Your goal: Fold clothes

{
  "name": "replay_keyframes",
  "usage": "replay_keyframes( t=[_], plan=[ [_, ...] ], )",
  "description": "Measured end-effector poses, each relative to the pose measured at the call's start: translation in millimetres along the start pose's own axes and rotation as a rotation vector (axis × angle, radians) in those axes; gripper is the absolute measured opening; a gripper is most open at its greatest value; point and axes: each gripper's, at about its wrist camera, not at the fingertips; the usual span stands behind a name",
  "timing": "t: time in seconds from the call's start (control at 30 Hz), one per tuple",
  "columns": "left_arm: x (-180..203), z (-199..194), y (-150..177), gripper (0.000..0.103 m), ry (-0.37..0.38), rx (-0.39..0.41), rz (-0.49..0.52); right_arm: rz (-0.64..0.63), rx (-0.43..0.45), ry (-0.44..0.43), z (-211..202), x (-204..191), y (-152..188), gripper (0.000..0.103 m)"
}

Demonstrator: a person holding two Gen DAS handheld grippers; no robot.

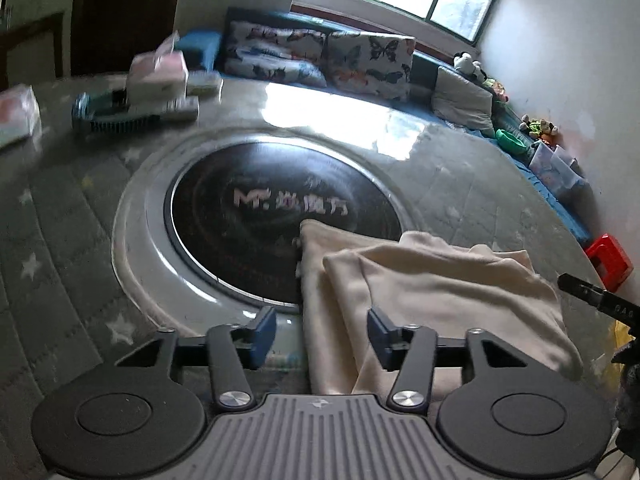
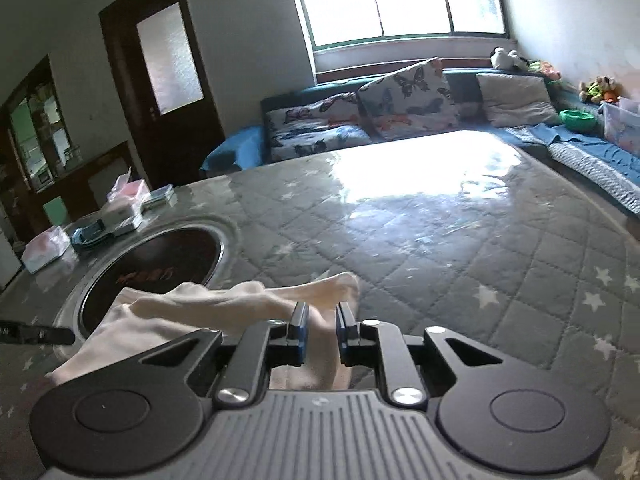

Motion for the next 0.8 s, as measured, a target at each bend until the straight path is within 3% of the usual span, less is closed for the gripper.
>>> replay_keyframes(
  t=[0.1, 0.17, 0.37, 0.5, 0.67, 0.8],
  plan=[
    [-3, 2, 0, 0.056, -0.017, 0.004, -0.022, -0.027, 0.005, -0.021, -6, -6, -1, 0.025],
    [-7, 3, -2, 0.056, -0.025, 0.001, -0.054, -0.078, 0.007, -0.06, -11, -20, 1, 0.039],
    [-20, 1, -4, 0.058, -0.05, 0.005, -0.135, -0.335, 0.007, -0.271, -28, -104, 18, 0.05],
    [-27, -2, -5, 0.06, -0.036, 0.012, -0.187, -0.516, 0.024, -0.356, -33, -162, 35, 0.052],
    [-31, -6, -5, 0.064, -0.012, 0.026, -0.218, -0.693, 0.064, -0.357, -34, -212, 57, 0.053],
    [-35, -4, -5, 0.067, 0.032, 0.025, -0.257, -0.675, 0.071, -0.346, -33, -214, 56, 0.049]
  ],
)
Point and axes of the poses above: each gripper's, at about its wrist camera, not at the fingertips, and z roughly the way its jaws point, x to its right, y to its underside, and after that the axes turned 14 degrees about y, right-handed
